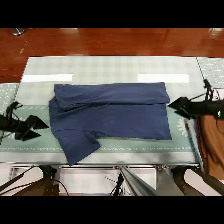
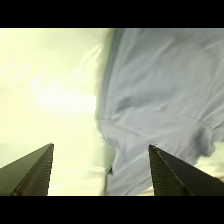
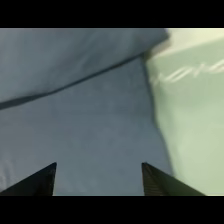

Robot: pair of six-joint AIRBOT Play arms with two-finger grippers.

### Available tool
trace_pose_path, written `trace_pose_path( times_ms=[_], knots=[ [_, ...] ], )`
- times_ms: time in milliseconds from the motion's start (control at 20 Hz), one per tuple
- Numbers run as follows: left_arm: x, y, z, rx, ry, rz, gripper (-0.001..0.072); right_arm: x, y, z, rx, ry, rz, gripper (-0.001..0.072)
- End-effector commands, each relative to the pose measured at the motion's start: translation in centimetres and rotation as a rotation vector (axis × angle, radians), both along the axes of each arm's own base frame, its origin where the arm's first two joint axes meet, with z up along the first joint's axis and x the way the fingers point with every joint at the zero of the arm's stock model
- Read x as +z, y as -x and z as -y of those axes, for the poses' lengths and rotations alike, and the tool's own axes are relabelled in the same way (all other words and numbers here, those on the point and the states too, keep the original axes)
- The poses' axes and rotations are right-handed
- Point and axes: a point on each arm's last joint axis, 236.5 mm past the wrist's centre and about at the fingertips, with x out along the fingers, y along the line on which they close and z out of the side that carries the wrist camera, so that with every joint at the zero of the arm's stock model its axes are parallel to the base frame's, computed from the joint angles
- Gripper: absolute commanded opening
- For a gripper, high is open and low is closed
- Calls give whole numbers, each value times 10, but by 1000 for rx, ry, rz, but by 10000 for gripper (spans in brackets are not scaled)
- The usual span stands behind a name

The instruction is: Fold the shirts.

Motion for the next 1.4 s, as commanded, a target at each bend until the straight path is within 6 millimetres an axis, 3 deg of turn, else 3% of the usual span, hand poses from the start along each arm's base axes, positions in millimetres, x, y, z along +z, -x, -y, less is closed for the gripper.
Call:
trace_pose_path(
  times_ms=[0,200,350,450,550,600,700,800,900,1000,1350],
  knots=[
    [-9,-1,25,187,102,81,704,-3,28,-28,-63,-86,75,617],
    [-27,10,59,139,142,71,704,2,33,-37,-49,-123,74,617],
    [-37,13,75,68,132,105,701,32,30,-65,39,-253,172,617],
    [-27,4,93,26,186,171,679,39,19,-54,2,-236,196,617],
    [-20,6,107,-40,226,196,37,37,11,-14,-83,-141,181,617],
    [-17,10,111,-76,246,204,24,32,14,14,-131,-71,149,617],
    [-11,5,115,-62,272,225,23,9,42,64,-220,54,13,616],
    [-2,-7,117,-46,294,276,23,-21,86,83,-282,121,-196,616],
    [4,-14,117,-34,306,297,23,-40,117,58,-199,94,-318,616],
    [5,-15,117,-33,307,300,24,-50,135,30,-100,62,-378,616],
    [2,-18,114,-33,289,312,24,-63,141,-5,51,19,-451,616]
  ],
)
